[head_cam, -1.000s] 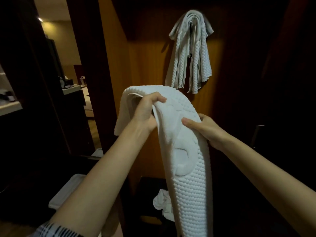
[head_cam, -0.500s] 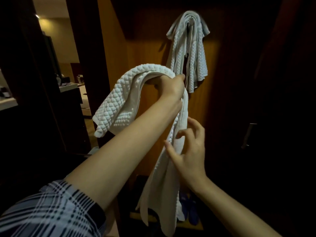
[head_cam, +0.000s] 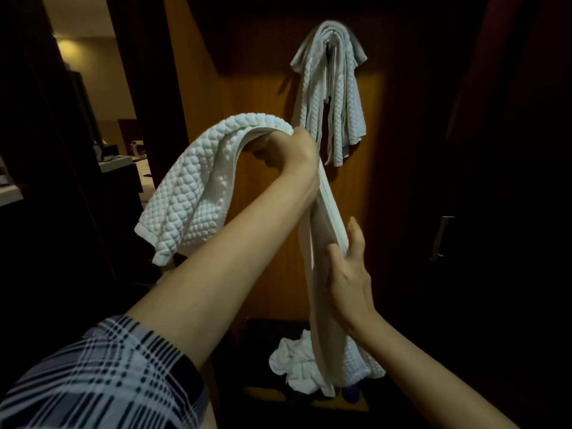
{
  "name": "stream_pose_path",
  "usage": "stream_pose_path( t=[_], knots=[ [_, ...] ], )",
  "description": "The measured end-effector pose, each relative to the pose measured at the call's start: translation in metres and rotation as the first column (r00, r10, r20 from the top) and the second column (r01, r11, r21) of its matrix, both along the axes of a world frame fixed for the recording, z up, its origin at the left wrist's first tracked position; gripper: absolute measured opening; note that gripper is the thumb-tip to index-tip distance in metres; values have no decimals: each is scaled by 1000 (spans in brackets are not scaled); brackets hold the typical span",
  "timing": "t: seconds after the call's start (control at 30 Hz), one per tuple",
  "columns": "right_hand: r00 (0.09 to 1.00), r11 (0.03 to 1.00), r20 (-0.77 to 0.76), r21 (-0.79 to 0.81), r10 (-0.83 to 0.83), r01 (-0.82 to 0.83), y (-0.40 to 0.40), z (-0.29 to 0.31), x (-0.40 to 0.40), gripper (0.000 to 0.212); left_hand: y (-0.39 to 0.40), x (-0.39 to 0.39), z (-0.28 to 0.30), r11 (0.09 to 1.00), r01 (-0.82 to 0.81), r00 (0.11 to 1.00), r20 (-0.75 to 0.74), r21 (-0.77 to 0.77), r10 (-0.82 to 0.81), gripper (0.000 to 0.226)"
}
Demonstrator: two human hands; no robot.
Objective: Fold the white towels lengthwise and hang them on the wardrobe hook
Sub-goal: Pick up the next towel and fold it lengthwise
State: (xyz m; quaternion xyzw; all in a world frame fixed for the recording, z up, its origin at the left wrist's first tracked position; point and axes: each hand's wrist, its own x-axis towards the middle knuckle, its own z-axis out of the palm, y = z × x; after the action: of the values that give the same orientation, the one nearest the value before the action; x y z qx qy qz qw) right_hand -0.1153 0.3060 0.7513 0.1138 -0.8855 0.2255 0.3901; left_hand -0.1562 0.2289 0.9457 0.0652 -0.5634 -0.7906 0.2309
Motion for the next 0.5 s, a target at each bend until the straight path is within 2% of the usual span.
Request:
stream_pose_path(
  t=[0.07,0.13,0.17,0.23,0.3,0.4,0.43,0.5],
  knots=[
    [989,993,92,-23,-116,119,-5,-1,-1,28,5,3,0,999,-23,1000,16,-28,24,76],
    [966,977,205,-110,-156,182,-15,-2,-4,38,13,5,0,998,-17,1000,23,-55,19,74],
    [957,967,247,-163,-153,197,-20,0,-6,36,17,5,-1,997,-7,1000,12,-73,8,74],
    [958,949,250,-240,-142,204,-25,5,-11,20,23,3,-1,995,-5,1000,-4,-95,4,71],
    [979,956,197,-270,-59,112,-24,10,-12,9,21,1,2,996,-7,1000,-7,-94,7,74],
    [972,970,92,-128,218,-206,-14,6,5,13,11,-8,9,1000,6,1000,7,20,-6,81],
    [964,968,91,-56,248,-244,-7,4,9,17,5,-11,10,997,21,1000,18,74,-23,80],
    [985,985,67,52,160,-163,2,-5,13,20,-2,-17,7,985,35,999,34,170,-41,70]
  ],
)
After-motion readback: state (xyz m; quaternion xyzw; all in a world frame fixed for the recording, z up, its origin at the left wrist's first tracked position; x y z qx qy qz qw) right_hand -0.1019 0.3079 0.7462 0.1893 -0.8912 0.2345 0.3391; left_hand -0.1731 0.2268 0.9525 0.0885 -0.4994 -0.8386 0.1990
